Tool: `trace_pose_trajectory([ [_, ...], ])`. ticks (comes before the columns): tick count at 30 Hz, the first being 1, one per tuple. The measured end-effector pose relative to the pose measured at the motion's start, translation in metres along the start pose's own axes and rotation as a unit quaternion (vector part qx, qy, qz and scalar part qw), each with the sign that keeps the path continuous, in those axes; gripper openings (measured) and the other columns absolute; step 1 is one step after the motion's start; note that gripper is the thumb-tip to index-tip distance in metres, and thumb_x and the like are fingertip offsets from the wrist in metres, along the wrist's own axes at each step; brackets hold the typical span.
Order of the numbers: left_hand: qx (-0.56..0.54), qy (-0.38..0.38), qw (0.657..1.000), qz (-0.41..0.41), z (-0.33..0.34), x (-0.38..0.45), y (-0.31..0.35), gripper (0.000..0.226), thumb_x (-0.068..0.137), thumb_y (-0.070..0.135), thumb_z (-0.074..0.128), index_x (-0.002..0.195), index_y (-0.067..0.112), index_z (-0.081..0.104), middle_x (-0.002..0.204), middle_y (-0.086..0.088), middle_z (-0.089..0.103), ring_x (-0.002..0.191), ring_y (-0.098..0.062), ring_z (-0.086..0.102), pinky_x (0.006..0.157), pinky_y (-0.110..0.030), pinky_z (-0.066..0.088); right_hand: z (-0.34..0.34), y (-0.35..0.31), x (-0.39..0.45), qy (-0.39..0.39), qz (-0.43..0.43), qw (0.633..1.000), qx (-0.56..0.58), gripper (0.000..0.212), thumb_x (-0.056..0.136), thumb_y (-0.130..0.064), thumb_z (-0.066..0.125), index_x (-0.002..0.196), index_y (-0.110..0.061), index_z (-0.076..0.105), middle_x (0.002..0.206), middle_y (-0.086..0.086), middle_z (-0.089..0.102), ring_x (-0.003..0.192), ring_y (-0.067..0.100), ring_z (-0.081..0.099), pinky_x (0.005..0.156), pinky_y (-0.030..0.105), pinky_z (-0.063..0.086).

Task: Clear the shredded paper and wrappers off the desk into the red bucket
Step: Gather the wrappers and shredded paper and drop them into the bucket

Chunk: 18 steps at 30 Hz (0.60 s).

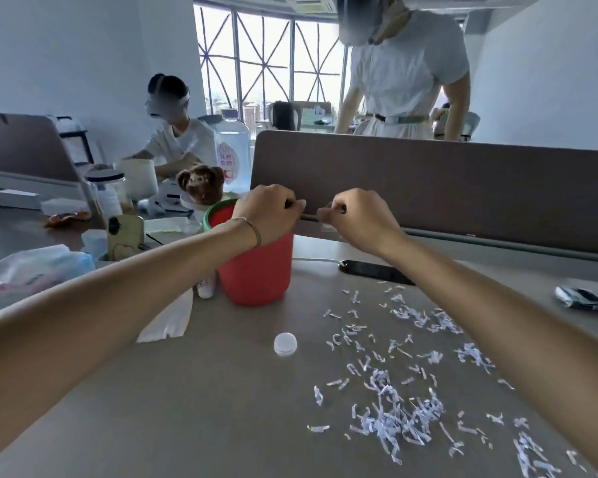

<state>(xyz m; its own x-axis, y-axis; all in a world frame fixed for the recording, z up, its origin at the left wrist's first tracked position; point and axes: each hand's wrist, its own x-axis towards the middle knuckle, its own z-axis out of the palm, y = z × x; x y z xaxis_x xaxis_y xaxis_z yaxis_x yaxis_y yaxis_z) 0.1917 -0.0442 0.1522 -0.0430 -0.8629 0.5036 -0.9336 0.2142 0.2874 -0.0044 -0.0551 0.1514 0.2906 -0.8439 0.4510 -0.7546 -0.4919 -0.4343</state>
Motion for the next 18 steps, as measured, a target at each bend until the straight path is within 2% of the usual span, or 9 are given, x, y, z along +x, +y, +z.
trace_pose_trajectory([
  [5, 0.034, -0.031, 0.999, -0.025, -0.017, 0.027, -0.038, 0.015, 0.092, 0.032, 0.049, 0.094, 0.031, 0.064, 0.092, 0.001, 0.065, 0.086, -0.028, 0.061, 0.070, -0.033, 0.042, 0.009, -0.018, 0.042, -0.004, -0.026, 1.000, 0.016, 0.042, 0.094, -0.046, 0.066, 0.063, -0.017, 0.063, 0.067, -0.012, 0.062, 0.079, 0.022, 0.066, 0.071, 0.036, 0.052],
  [8, 0.052, -0.080, 0.995, -0.041, -0.018, 0.043, -0.059, 0.030, 0.085, 0.023, 0.054, 0.110, 0.035, 0.063, 0.107, -0.002, 0.068, 0.097, -0.030, 0.063, 0.077, -0.035, 0.052, 0.017, -0.027, 0.064, 0.001, -0.030, 0.999, 0.022, 0.043, 0.094, -0.042, 0.068, 0.059, -0.020, 0.060, 0.063, -0.012, 0.063, 0.067, 0.012, 0.064, 0.069, 0.032, 0.050],
  [11, 0.068, -0.108, 0.990, -0.057, -0.012, 0.052, -0.074, 0.034, 0.082, 0.020, 0.059, 0.108, 0.039, 0.065, 0.112, 0.000, 0.068, 0.100, -0.026, 0.064, 0.082, -0.035, 0.055, 0.027, -0.036, 0.081, -0.009, -0.031, 0.999, 0.036, 0.043, 0.096, -0.039, 0.068, 0.056, -0.023, 0.059, 0.070, -0.008, 0.072, 0.060, 0.003, 0.062, 0.070, 0.032, 0.055],
  [12, 0.076, -0.123, 0.988, -0.059, -0.010, 0.054, -0.078, 0.031, 0.081, 0.023, 0.060, 0.107, 0.040, 0.065, 0.114, 0.001, 0.068, 0.102, -0.025, 0.064, 0.084, -0.036, 0.056, 0.032, -0.038, 0.086, -0.012, -0.029, 0.999, 0.041, 0.043, 0.095, -0.039, 0.068, 0.057, -0.022, 0.060, 0.074, -0.006, 0.074, 0.063, 0.006, 0.065, 0.072, 0.033, 0.056],
  [15, 0.111, -0.185, 0.975, -0.060, -0.004, 0.058, -0.086, 0.025, 0.081, 0.035, 0.064, 0.106, 0.037, 0.066, 0.115, 0.003, 0.067, 0.107, -0.024, 0.063, 0.090, -0.035, 0.054, 0.047, -0.042, 0.101, -0.021, -0.018, 0.998, 0.048, 0.043, 0.095, -0.042, 0.067, 0.063, -0.014, 0.063, 0.071, -0.003, 0.072, 0.075, 0.021, 0.070, 0.071, 0.035, 0.053],
  [18, 0.119, -0.226, 0.966, -0.036, -0.006, 0.057, -0.090, 0.023, 0.084, 0.041, 0.065, 0.102, 0.028, 0.069, 0.113, 0.000, 0.067, 0.107, -0.026, 0.062, 0.093, -0.036, 0.052, 0.062, -0.046, 0.112, -0.035, -0.009, 0.998, 0.054, 0.043, 0.095, -0.043, 0.065, 0.065, -0.012, 0.065, 0.070, 0.002, 0.072, 0.071, 0.022, 0.067, 0.061, 0.032, 0.046],
])
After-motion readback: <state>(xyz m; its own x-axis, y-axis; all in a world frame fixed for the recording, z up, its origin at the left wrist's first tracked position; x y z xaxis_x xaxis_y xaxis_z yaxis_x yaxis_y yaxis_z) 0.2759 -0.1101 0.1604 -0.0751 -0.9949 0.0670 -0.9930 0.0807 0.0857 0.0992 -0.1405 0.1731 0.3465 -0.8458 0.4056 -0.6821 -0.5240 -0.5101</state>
